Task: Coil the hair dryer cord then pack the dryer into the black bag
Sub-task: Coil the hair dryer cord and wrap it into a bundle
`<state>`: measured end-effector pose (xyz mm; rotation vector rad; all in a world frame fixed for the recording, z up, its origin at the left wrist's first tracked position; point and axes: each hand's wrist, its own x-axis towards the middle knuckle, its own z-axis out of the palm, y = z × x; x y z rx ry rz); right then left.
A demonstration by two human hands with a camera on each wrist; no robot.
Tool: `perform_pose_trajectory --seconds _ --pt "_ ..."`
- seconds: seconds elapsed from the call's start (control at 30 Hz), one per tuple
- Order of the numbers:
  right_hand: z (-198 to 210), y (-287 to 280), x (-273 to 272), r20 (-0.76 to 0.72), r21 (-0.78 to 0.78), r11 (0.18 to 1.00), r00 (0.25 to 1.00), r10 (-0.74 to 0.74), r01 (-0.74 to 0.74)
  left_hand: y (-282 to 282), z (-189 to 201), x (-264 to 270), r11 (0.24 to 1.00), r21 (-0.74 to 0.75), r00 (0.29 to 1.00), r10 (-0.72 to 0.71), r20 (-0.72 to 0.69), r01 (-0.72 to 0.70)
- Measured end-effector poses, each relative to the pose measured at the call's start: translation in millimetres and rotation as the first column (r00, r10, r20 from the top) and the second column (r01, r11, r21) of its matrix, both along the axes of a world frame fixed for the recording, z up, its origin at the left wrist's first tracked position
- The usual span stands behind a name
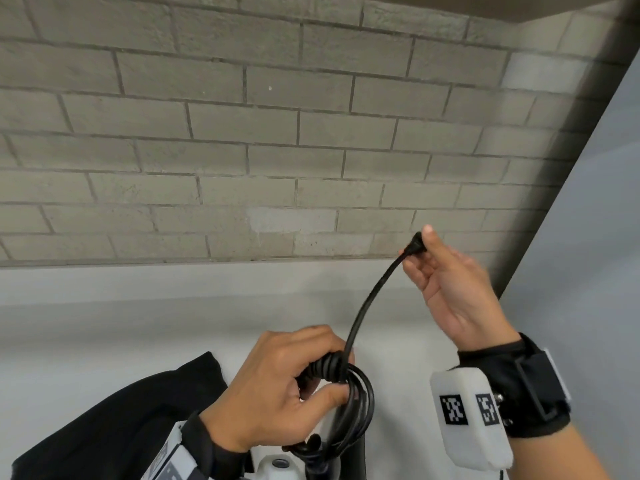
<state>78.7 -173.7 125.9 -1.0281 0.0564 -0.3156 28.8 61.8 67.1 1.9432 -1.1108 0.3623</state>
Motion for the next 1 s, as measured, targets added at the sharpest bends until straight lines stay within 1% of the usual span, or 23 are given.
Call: perform_pose_trajectory --seconds 0.07,0.13,0.17,0.2,0.23,0.3,0.37,0.47,0.57,0.63,0.7,0.83,1.0 --pt "-19 -4 -6 -0.052 0.136 0.991 0.998 0.025 -0.017 3 -2 -1 1.0 -0.005 1.0 0.01 -0.013 -0.01" --pt "-42 -7 -13 -0.091 0.255 0.965 0.992 0.082 -0.056 7 -3 0 0.999 -0.004 0.999 0.035 -0.016 -0.035" --pt "-56 -8 -18 -0.085 0.287 0.953 0.989 0.122 -0.093 9 -3 0 0.998 0.0 0.998 0.056 -0.01 -0.056" --pt "-69 -10 -23 -0.072 0.287 0.948 0.984 0.163 -0.136 10 -3 1 0.997 0.006 0.997 0.08 -0.001 -0.08" --pt "-81 -9 -28 -0.065 0.254 0.948 0.975 0.213 -0.19 11 -3 1 0.995 0.012 0.995 0.102 0.01 -0.103" --pt "-100 -3 -40 -0.068 0.128 0.944 0.947 0.315 -0.305 12 -1 2 0.989 0.028 0.989 0.144 0.033 -0.145" --pt "-110 8 -51 -0.09 0.025 0.931 0.927 0.364 -0.363 11 0 2 0.981 0.04 0.981 0.187 0.053 -0.189" --pt "-111 27 -63 -0.134 -0.168 0.928 0.94 0.314 -0.333 8 1 2 0.963 0.055 0.962 0.261 0.08 -0.266" --pt "-99 45 -73 -0.112 -0.392 0.884 0.967 0.23 -0.256 4 0 3 0.947 0.063 0.947 0.311 0.077 -0.316" --pt "-93 52 -75 -0.1 -0.447 0.861 0.97 0.223 -0.244 2 0 2 0.937 0.067 0.938 0.337 0.078 -0.342" --pt "-88 58 -77 -0.108 -0.432 0.857 0.96 0.259 -0.28 -1 1 1 0.927 0.063 0.928 0.363 0.082 -0.369" --pt "-82 68 -79 -0.103 -0.227 0.896 0.924 0.368 -0.382 -4 2 0 0.913 0.034 0.911 0.402 0.093 -0.407" --pt "-75 74 -84 -0.065 -0.059 0.897 0.899 0.434 -0.437 -5 3 -1 0.898 0.009 0.895 0.437 0.085 -0.439"
